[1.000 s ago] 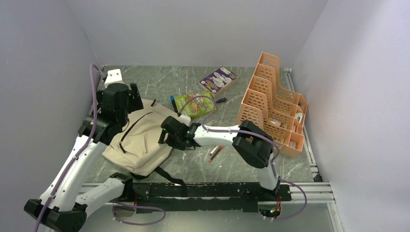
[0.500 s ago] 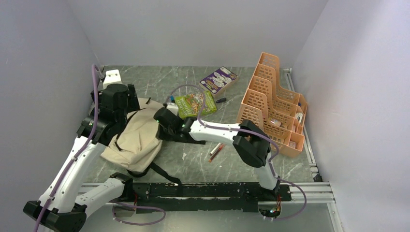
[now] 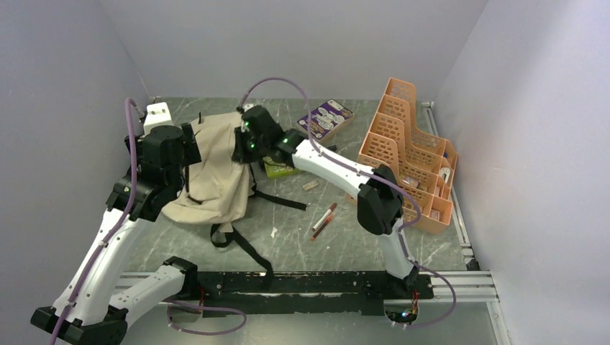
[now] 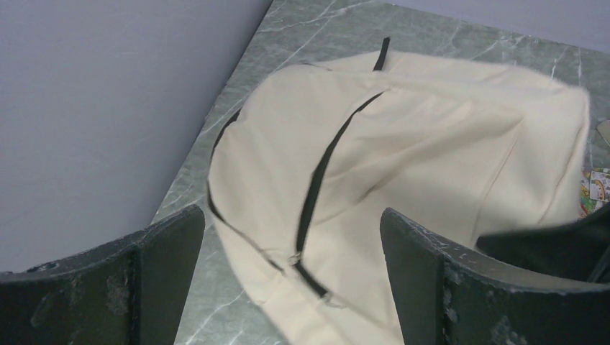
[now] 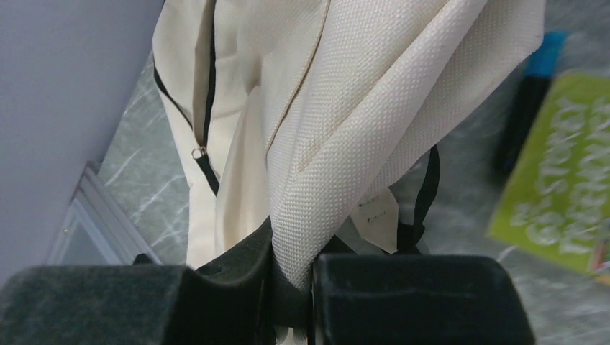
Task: Pack the student bag
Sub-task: Adjust the student bag at the center of the board.
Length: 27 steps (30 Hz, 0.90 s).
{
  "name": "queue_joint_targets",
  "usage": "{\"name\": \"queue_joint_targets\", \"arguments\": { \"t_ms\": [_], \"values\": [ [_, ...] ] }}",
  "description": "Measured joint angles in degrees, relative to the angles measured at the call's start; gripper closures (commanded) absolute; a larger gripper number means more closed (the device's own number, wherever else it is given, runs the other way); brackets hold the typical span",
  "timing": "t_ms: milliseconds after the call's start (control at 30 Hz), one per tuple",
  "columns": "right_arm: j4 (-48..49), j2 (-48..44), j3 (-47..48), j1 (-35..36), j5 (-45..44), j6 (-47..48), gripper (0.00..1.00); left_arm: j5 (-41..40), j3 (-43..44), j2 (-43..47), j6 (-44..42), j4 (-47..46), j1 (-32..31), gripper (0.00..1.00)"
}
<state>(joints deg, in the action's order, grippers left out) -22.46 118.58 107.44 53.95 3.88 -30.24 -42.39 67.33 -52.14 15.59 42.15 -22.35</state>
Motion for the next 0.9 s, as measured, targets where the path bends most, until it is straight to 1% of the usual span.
{"name": "queue_joint_targets", "arguments": {
  "t_ms": [167, 300, 367, 500, 600, 667, 767, 833, 900],
  "values": [
    [-6.6, 5.4, 10.8, -5.2, 4.1, 6.6, 1.00, 0.0, 0.0, -0.2, 0.0, 0.1, 0.0, 0.04],
    [-11.3, 10.1, 21.0, -5.4, 5.8, 11.5, 1.00, 0.0, 0.0, -0.3, 0.0, 0.1, 0.0, 0.03],
    [-12.6, 11.2, 23.3, -5.4, 5.9, 13.0, 1.00, 0.0, 0.0, -0.5, 0.0, 0.1, 0.0, 0.03],
    [-12.8, 10.6, 21.4, -7.6, 9.1, 14.3, 1.00, 0.5, 0.0, -1.7, 0.3, 0.1, 0.0, 0.03],
    [-12.9, 9.7, 17.7, -12.0, 13.1, 15.1, 1.00, 1.3, 0.4, -3.9, 0.6, 0.3, 0.3, 0.03],
    [-13.9, 9.7, 16.2, -15.3, 15.0, 16.3, 0.97, 2.6, 0.7, -5.8, 0.7, 0.2, 1.1, 0.03],
    [-14.5, 9.0, 12.7, -19.1, 16.7, 18.1, 0.92, 6.6, 0.7, -8.3, 1.2, 0.1, 4.5, 0.03],
    [-14.1, 7.8, 8.8, -20.7, 17.4, 18.8, 0.89, 10.0, 0.9, -10.2, 1.8, -0.2, 8.2, 0.03],
    [-13.3, 6.1, 3.7, -21.8, 17.4, 18.9, 0.83, 13.3, 0.9, -12.3, 2.4, -0.6, 11.8, 0.03]
  ]
}}
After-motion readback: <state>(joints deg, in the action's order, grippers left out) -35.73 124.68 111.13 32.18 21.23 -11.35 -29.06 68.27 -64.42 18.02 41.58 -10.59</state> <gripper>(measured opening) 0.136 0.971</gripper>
